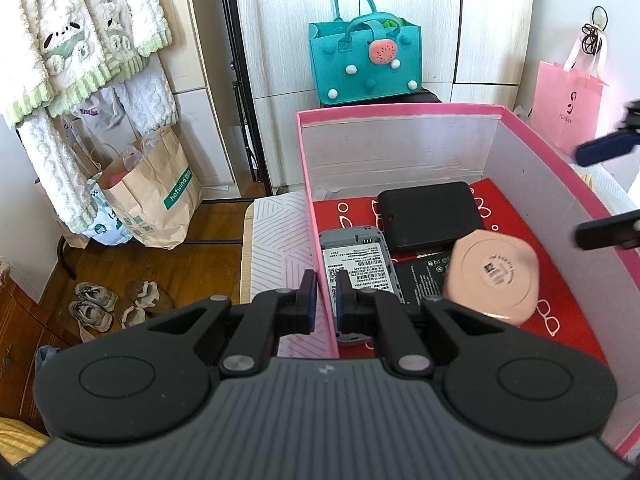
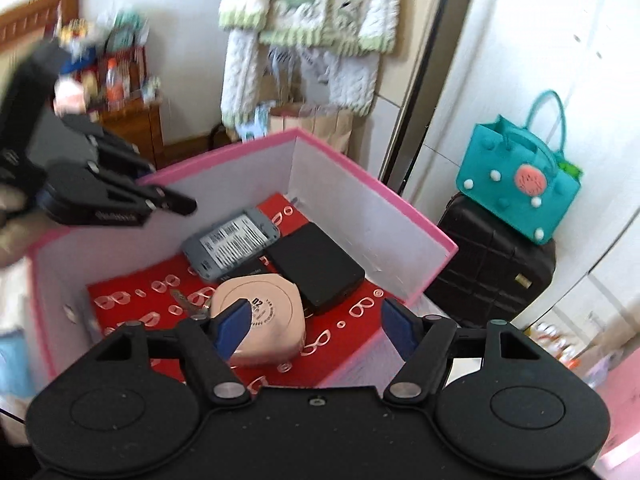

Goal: Organize rigid objects
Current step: 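Move the right gripper to the AA battery on the table, then close the right gripper on the AA battery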

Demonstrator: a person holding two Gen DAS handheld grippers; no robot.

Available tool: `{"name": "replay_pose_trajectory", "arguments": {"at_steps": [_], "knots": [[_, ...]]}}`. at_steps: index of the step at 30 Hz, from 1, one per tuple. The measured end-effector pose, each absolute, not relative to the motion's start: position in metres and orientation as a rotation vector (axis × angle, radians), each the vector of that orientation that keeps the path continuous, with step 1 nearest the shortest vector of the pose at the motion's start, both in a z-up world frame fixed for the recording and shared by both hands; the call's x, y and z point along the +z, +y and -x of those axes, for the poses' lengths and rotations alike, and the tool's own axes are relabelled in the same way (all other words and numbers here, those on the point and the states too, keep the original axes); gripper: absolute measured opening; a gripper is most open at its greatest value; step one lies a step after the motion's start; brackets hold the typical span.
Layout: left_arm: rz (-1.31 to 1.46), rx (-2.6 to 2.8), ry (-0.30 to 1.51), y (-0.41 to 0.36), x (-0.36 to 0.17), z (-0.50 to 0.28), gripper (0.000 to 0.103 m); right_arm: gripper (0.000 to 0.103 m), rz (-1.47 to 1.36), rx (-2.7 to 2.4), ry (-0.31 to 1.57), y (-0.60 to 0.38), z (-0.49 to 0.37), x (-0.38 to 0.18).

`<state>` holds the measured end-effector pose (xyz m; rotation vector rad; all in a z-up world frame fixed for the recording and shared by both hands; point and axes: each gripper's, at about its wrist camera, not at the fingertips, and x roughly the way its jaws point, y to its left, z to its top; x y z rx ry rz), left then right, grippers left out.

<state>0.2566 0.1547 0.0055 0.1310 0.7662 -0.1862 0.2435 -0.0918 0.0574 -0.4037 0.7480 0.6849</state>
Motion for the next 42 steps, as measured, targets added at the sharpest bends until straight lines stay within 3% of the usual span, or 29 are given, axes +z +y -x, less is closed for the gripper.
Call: {"name": "replay_pose_trajectory", "arguments": {"at_steps": [5, 11, 21, 26, 35, 37, 42], "knots": [[-0.133, -0.186, 0.766, 0.155, 0.005, -0.257, 0.008, 0.075, 0.236, 0.691, 0.695, -0.134, -0.220, 0.070], [-0.130, -0.188, 0.766, 0.154, 0.005, -0.257, 0.008, 0.074, 0.208, 0.675, 0.791, -0.172, -0.187, 0.065], [-0.142, -0.183, 0.767, 0.155, 0.004, -0.257, 0.008, 0.073, 0.187, 0.488, 0.987, -0.231, -0.147, 0.000], [-0.145, -0.183, 0.767, 0.155, 0.004, -0.258, 0.008, 0.064, 0.204, 0.428, 1.028, -0.247, -0.142, -0.028], [-0.144, -0.183, 0.767, 0.154, 0.004, -0.258, 0.008, 0.060, 0.189, 0.420, 0.995, -0.252, -0.153, -0.048], [-0.140, -0.183, 0.767, 0.155, 0.004, -0.257, 0.008, 0.048, 0.171, 0.412, 0.993, -0.252, -0.155, -0.048], [-0.135, -0.185, 0.766, 0.155, 0.004, -0.257, 0.008, 0.048, 0.191, 0.402, 0.992, -0.245, -0.155, -0.046]]}}
